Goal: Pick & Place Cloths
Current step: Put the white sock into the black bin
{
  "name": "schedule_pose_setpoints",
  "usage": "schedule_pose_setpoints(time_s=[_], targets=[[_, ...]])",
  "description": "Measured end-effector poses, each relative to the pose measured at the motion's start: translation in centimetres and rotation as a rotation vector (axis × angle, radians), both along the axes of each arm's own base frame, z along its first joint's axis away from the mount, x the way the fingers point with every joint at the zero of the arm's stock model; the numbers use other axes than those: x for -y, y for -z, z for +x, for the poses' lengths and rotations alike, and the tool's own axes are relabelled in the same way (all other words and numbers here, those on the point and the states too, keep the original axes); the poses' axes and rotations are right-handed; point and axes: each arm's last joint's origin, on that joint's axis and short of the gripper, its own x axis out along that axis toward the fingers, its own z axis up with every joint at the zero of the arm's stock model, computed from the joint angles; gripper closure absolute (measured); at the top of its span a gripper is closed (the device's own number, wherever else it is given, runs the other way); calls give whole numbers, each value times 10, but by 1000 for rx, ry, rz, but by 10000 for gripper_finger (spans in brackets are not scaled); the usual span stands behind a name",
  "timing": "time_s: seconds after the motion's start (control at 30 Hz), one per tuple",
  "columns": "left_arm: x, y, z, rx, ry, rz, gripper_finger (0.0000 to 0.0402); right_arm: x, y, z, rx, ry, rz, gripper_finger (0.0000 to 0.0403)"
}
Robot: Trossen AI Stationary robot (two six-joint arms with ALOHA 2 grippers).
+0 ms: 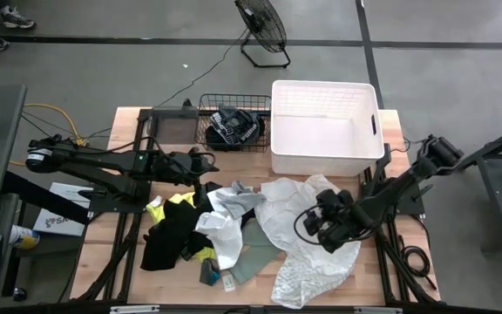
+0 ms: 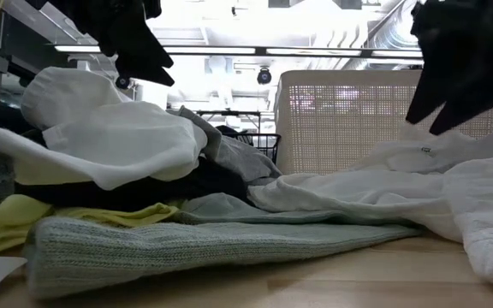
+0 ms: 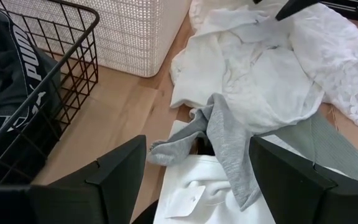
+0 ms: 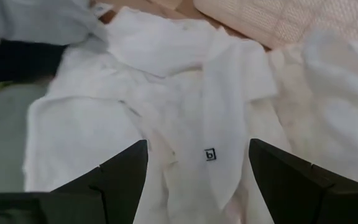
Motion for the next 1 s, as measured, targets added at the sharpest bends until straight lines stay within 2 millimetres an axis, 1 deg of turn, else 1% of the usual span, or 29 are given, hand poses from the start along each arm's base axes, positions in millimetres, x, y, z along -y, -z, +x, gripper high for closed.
schedule_pose_setpoints(time_s=[0.17, 0.37, 0.77, 0.87, 1.0], targets=[[0, 0, 0, 0, -2, -2, 122, 1, 14, 7, -21, 78, -6, 131], [0, 0, 0, 1, -5, -7, 122, 4, 27, 14, -61, 108, -32, 131], [0, 0, 0, 2, -6, -8, 122, 13, 37, 21, -103, 147, -61, 132], [0, 0, 0, 2, -6, -8, 122, 14, 37, 22, -115, 138, -68, 147], [0, 0, 0, 2, -7, -8, 122, 14, 37, 22, -120, 133, -70, 187]])
